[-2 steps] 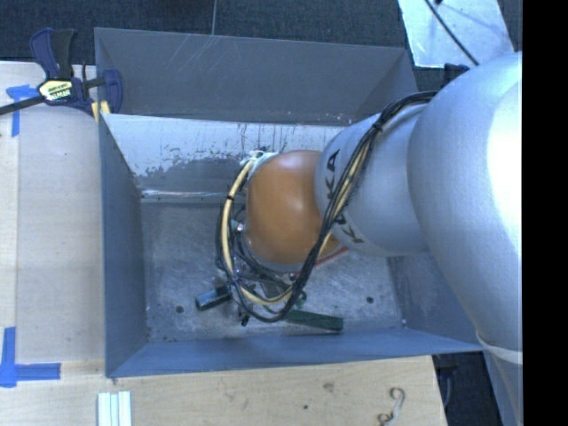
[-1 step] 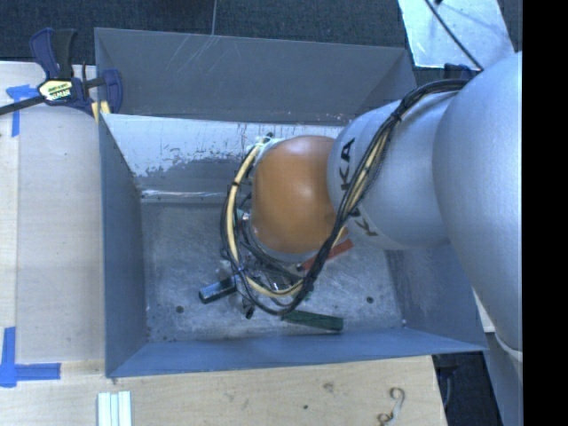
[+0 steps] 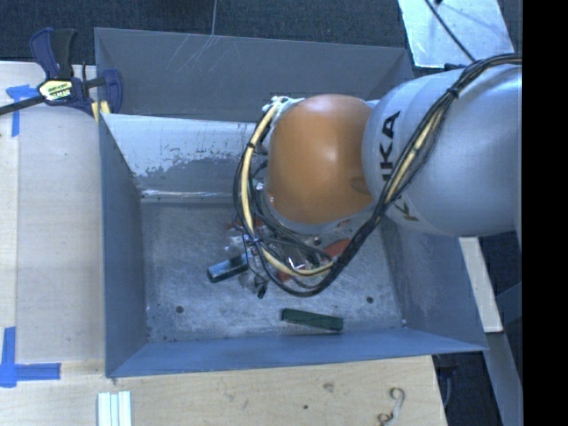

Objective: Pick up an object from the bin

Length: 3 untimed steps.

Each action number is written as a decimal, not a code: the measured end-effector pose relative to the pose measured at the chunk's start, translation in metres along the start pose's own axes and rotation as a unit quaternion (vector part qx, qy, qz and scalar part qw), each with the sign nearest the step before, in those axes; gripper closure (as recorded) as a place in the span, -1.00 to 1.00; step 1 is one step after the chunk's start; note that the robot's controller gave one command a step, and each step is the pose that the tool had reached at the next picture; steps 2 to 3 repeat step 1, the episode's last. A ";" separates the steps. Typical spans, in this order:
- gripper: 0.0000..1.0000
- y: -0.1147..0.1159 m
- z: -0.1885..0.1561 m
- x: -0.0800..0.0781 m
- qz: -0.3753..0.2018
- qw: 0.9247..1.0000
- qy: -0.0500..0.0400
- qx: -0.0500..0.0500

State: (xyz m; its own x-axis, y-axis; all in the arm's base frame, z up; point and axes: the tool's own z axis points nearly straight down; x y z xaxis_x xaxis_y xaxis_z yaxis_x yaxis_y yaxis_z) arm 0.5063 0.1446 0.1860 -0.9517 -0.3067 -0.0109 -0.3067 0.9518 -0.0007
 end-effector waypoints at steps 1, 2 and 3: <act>1.00 0.000 -0.007 -0.001 0.001 1.000 0.003 0.000; 1.00 0.000 -0.007 -0.001 0.001 1.000 0.003 0.000; 1.00 0.000 -0.007 -0.001 0.001 1.000 0.003 0.000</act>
Offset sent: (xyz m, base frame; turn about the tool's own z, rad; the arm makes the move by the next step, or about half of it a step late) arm 0.0001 -0.0001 0.0064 0.0000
